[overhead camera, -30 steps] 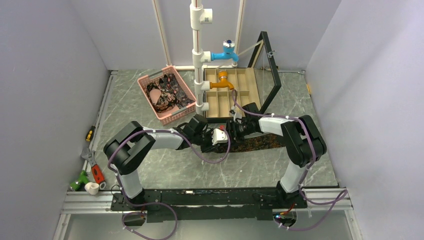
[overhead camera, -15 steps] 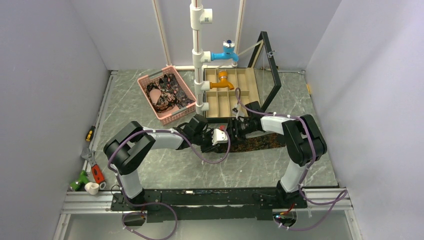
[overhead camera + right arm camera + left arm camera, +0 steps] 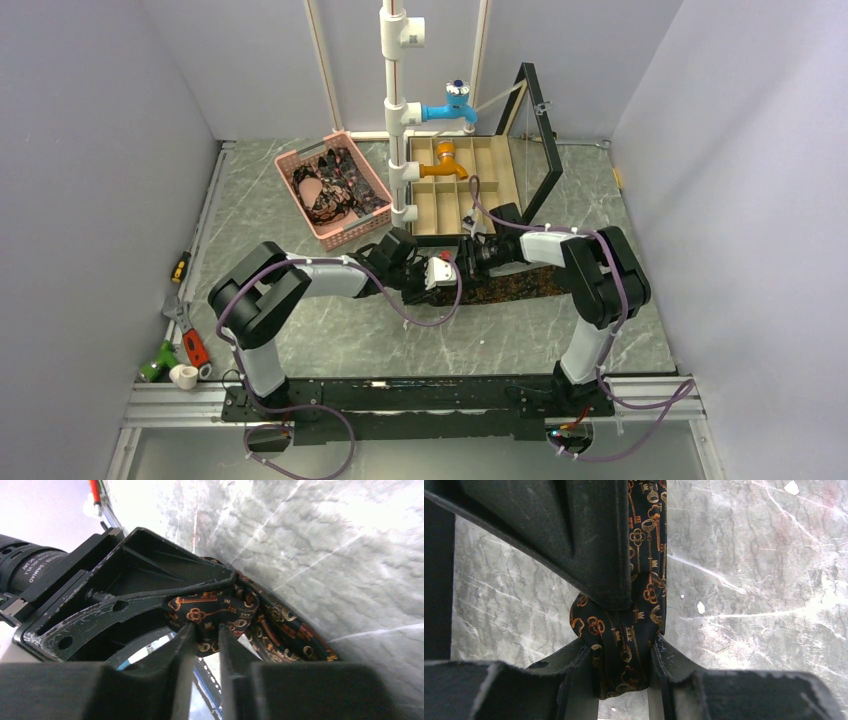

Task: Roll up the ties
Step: Roll the tie at the center of the board.

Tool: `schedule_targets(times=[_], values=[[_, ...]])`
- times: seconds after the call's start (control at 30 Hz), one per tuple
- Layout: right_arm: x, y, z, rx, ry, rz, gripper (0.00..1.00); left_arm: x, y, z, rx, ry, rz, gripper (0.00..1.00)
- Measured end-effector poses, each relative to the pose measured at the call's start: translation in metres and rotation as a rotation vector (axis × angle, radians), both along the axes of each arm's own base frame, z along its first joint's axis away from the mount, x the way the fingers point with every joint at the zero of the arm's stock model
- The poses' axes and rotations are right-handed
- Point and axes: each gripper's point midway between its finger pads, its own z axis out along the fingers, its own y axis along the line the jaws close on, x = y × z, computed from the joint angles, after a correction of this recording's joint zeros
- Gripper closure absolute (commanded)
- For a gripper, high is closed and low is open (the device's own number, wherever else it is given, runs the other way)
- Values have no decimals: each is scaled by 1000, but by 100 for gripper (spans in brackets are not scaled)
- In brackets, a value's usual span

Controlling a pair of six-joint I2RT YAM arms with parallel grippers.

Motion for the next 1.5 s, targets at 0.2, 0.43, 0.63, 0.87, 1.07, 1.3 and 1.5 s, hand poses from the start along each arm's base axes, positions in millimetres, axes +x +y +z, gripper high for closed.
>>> schedule_targets(times=[0.2,0.43,0.63,0.87,1.07,1.3,1.5], values=[[0,-1,-3,-20,-29,39,100,2,0,0,-2,0,7,47],[1,-14,-25,-132,-37,48,100,8,0,2,-44,26,29,30],[4,-22,-32,-206,-56,44,100,4,3,2,-129,67,39,23],[6,-25,-33,-239,-56,42,100,-5,0,1,-236,39,6,14],[5,-25,-33,-244,-71,50,100,1,-15,3,-313,60,13,20],[5,-25,-33,-245,-105,53,100,4,-42,5,-361,104,11,55],[5,-26,-31,-245,-123,53,96,6,-43,3,-333,88,24,77]])
